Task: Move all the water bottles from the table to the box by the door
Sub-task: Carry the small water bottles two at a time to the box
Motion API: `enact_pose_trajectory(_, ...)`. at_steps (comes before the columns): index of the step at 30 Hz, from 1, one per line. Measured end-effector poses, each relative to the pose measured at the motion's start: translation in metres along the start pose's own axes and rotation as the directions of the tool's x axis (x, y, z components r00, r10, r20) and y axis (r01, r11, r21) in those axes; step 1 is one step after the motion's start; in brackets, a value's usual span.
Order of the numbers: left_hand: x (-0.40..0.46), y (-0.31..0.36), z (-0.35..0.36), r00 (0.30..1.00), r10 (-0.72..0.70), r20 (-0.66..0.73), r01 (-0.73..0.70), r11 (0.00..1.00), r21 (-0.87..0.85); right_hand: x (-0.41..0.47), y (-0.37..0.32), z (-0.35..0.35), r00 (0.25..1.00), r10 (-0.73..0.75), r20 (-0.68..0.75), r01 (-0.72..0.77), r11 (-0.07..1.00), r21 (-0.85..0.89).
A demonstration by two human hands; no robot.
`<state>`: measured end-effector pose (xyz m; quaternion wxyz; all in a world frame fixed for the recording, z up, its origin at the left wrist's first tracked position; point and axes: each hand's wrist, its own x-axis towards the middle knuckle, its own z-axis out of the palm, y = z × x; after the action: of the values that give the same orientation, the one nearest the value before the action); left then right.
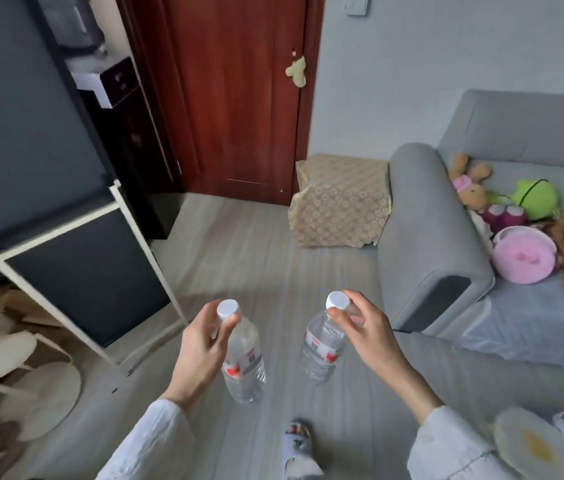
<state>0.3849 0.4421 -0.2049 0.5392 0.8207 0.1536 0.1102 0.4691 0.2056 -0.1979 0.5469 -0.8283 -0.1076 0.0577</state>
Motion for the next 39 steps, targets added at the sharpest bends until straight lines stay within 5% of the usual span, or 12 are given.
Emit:
enact_pose_trajectory(11,0.230,0.051,0.076,1.000,-0.009,-0.008,0.008,1.000,-0.024,0.232,0.019,-0.056,1.000,0.021,-0.011,-0.022,1.000,-0.016)
enact_pose_trajectory(30,0.679,0.098,0.206,0.978,0.064,0.198,-0.083,0.993,0.090,0.649,0.057,-0.121,0.990,0.042,-0.132,-0.044,0.999,-0.016)
enact_pose_trajectory(39,0.826,0.111,0.298,0.979,0.016,0.203,-0.047,0.988,0.146,0.817,0.114,-0.176,0.998,0.060,-0.024,-0.061,0.996,-0.062)
